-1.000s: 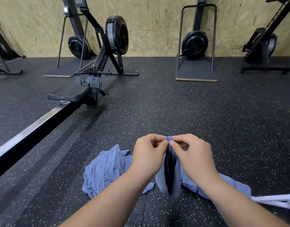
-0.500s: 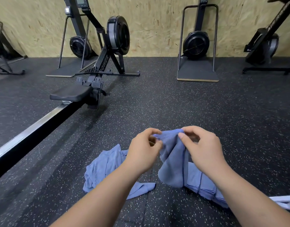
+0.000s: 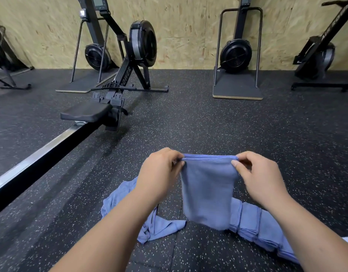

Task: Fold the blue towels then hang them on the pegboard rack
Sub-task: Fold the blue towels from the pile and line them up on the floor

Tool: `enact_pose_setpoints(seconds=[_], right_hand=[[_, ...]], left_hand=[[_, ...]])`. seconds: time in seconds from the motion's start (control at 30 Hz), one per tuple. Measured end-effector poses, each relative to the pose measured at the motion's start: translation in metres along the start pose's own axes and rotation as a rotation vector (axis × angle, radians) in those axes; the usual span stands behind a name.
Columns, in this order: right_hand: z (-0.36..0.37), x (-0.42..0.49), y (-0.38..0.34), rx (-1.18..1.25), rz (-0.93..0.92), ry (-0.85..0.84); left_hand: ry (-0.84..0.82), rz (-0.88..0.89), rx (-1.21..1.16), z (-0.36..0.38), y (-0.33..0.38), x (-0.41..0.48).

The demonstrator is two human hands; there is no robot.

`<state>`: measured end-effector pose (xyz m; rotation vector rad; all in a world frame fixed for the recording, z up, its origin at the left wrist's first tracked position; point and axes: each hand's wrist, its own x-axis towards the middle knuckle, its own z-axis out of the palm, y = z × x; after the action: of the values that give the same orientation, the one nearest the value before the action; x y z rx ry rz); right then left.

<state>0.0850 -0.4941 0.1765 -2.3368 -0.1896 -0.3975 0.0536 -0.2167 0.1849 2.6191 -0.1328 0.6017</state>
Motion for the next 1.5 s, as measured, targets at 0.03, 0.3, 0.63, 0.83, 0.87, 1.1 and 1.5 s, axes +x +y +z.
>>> enact_pose_setpoints(seconds=[0.03,0.3,0.63,0.83,0.87,1.1,1.5], right_hand=[[-0.001,0.000,0.002,-0.036,0.000,-0.039],[0.000,0.000,0.003,-0.053,-0.054,-0.078],[-0.005,0.005,0.008,-0.067,0.009,-0.154],[-0.009,0.008,0.009,-0.024,0.021,-0.173],[-0.010,0.008,0.008,-0.017,0.013,-0.178],[-0.005,0.005,0.002,0.284,-0.014,-0.280],[0.011,-0.009,-0.021,0.347,-0.217,-0.348]], left_hand=[[0.023,0.024,-0.015,-0.002,-0.001,0.001],[-0.132,-0.072,0.133,-0.013,-0.012,0.002],[-0.146,-0.117,-0.068,-0.015,-0.013,0.002],[-0.131,-0.116,-0.106,-0.019,-0.008,0.005],[-0.146,-0.108,-0.046,-0.017,-0.007,0.006],[-0.151,-0.193,0.116,-0.014,-0.008,0.000],[-0.296,0.186,-0.154,-0.010,0.012,-0.005]])
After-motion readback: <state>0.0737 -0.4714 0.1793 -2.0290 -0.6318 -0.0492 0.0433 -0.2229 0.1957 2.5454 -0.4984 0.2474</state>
